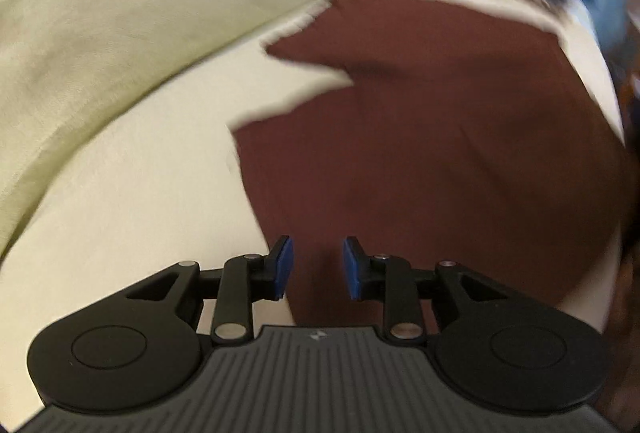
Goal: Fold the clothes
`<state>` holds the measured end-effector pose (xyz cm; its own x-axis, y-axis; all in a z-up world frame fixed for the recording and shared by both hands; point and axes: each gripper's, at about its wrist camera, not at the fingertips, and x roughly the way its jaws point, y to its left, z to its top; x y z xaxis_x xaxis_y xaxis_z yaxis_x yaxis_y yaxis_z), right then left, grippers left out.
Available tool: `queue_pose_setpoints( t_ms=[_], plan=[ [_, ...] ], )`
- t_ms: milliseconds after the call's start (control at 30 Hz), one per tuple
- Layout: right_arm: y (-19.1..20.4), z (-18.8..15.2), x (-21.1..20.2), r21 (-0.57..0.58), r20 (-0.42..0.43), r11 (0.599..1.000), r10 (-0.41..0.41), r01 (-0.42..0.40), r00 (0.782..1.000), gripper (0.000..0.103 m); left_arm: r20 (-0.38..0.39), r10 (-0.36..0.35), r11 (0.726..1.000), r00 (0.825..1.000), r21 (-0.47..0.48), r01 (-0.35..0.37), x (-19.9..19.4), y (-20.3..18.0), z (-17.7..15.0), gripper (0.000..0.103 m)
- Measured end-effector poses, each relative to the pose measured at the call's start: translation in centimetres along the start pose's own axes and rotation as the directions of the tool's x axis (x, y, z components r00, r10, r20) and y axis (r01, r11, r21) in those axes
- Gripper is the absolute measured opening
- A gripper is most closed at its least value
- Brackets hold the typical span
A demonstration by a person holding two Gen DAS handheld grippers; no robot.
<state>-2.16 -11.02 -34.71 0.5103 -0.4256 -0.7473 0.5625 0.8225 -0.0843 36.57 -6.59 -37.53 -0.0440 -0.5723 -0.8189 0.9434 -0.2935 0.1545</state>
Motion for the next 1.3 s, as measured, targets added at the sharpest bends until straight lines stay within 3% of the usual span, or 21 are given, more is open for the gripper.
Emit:
queue_pose_setpoints(
  t_ms=[100, 233, 333, 567, 633, 733, 800, 867, 1133, 1300],
  plan=[
    [3.1, -0.3, -0.1, -0.169, -0.052, 0.985, -0.031, 0.022, 0.998, 0.058, -0.007, 0.006, 0.984, 1.0, 0.178, -0.004, -1.7, -2.7, -3.9, 0.033],
    [6.1, -1.1, -0.1, -0.333, -0.085, 0.941, -0.086, 0.053, 0.993, 0.055, 0.025, 0.055, 0.945, 0.998, 0.323, -0.06, -2.5, -4.8, -7.0, 0.033],
    [7.4, -1.6, 0.7, -0.427, -0.104, 0.902, -0.117, 0.062, 0.988, 0.051, 0.061, 0.11, 0.903, 0.992, 0.41, -0.125, -2.0, -5.7, -7.7, 0.033],
    [9.3, -2.8, 2.1, -0.582, -0.114, 0.805, -0.228, 0.121, 0.967, 0.044, 0.126, 0.122, 0.845, 0.984, 0.506, -0.169, -0.8, -6.5, -6.9, 0.031],
    [9.1, -2.8, 2.3, -0.587, -0.11, 0.797, -0.255, 0.144, 0.961, 0.042, 0.109, 0.116, 0.848, 0.987, 0.507, -0.156, -0.1, -6.5, -7.0, 0.008],
    [8.7, -3.2, 2.8, -0.605, -0.123, 0.781, -0.287, 0.157, 0.95, 0.035, 0.08, 0.106, 0.854, 0.991, 0.504, -0.132, 0.7, -6.7, -7.3, 0.004],
    [8.7, -3.7, 3.0, -0.623, -0.129, 0.767, -0.296, 0.155, 0.946, 0.01, 0.081, 0.106, 0.864, 0.991, 0.486, -0.132, 0.7, -6.7, -7.4, 0.003],
    [8.9, -4.3, 2.9, -0.639, -0.136, 0.756, -0.293, 0.142, 0.946, 0.002, 0.078, 0.109, 0.871, 0.991, 0.472, -0.133, 0.7, -6.7, -7.6, 0.003],
    [9.6, -5.1, 2.6, -0.621, -0.169, 0.777, -0.258, 0.101, 0.951, 0.0, 0.052, 0.1, 0.883, 0.994, 0.456, -0.112, 0.0, -6.5, -9.0, 0.002],
    [8.9, -3.9, 2.9, -0.596, -0.192, 0.799, -0.238, 0.08, 0.952, 0.0, 0.045, 0.103, 0.89, 0.994, 0.442, -0.112, -0.4, -6.5, -9.0, 0.002]
  ],
)
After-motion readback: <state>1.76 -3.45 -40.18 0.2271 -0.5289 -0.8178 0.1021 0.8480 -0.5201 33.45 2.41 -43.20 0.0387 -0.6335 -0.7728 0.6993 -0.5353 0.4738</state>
